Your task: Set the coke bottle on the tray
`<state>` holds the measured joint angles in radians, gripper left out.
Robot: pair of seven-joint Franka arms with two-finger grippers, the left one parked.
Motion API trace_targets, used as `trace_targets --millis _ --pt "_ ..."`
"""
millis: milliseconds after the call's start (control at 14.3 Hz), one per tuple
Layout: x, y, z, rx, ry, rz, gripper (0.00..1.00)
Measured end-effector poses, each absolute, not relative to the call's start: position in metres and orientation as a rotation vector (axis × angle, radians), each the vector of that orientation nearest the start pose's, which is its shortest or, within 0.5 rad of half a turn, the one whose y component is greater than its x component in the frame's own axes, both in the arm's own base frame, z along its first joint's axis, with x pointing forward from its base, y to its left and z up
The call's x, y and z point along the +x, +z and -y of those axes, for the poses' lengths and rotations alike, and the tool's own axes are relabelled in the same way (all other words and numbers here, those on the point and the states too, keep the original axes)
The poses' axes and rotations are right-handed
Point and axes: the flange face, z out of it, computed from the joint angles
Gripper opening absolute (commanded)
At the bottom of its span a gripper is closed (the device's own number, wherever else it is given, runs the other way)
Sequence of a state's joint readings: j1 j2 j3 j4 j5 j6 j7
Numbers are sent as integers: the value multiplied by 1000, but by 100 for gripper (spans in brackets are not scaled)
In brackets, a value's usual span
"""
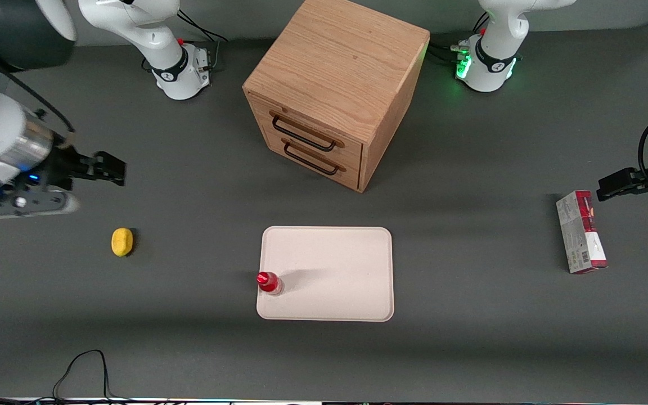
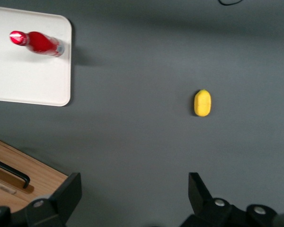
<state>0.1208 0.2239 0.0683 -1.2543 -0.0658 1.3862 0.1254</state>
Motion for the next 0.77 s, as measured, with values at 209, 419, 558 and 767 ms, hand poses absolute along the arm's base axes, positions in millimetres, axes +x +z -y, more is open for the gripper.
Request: trace_targets --millis 209,419,558,767 --pt "576 617 -47 -3178 111 43 100" --pt "572 605 -19 -3172 109 6 100" --pt "575 595 -7 -3172 99 -10 100" --pt "576 586 7 -3172 99 -13 100"
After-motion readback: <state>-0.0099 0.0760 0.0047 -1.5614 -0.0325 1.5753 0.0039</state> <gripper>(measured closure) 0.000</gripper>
